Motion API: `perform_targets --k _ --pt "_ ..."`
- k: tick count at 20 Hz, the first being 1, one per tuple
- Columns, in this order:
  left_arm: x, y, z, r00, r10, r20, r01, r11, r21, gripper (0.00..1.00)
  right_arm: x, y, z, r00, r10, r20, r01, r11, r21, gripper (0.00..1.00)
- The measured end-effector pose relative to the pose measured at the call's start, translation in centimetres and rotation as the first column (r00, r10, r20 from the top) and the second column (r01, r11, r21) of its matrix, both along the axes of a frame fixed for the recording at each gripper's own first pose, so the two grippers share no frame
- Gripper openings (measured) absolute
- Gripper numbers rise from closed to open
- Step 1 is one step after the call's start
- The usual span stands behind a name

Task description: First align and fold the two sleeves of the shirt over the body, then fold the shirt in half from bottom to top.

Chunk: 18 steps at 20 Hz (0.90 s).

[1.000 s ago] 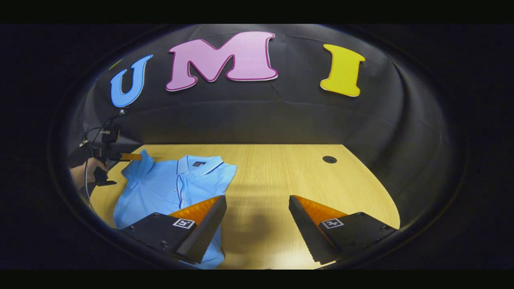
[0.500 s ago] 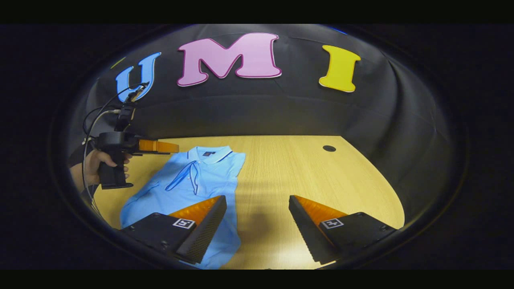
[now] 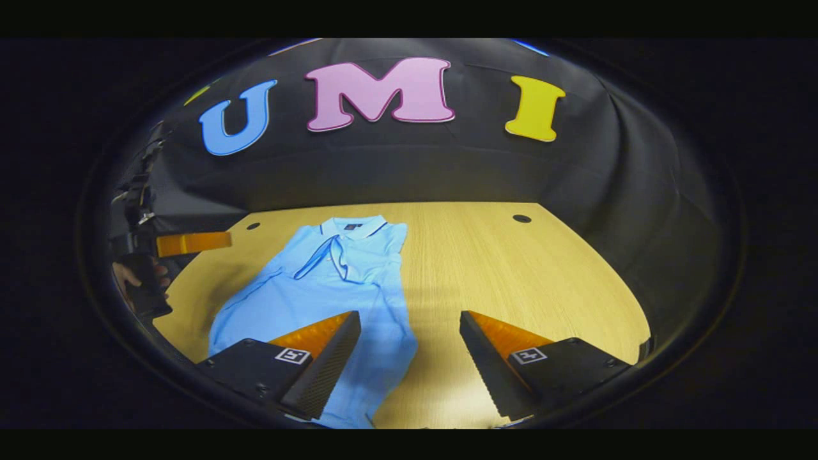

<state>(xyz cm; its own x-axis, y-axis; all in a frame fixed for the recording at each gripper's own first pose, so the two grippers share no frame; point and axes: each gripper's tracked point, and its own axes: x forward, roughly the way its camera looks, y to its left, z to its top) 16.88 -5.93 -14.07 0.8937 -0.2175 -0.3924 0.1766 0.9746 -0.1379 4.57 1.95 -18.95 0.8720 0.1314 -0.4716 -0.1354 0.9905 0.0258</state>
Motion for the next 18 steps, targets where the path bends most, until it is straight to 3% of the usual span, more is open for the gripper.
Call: perform_targets --k 9,18 --pt "-14.9 2.6 -10.9 0.979 0.031 -0.201 -0.022 0.999 0.047 0.98 -8.8 2.9 -5.9 0.991 0.023 -0.132 -0.029 0.999 -0.039 0.97" --pt "-19.1 2.6 -16.1 0.958 0.066 -0.28 -0.036 0.993 0.111 0.97 -13.0 3.1 -12.7 0.965 -0.016 -0.262 -0.003 0.997 -0.074 0.96"
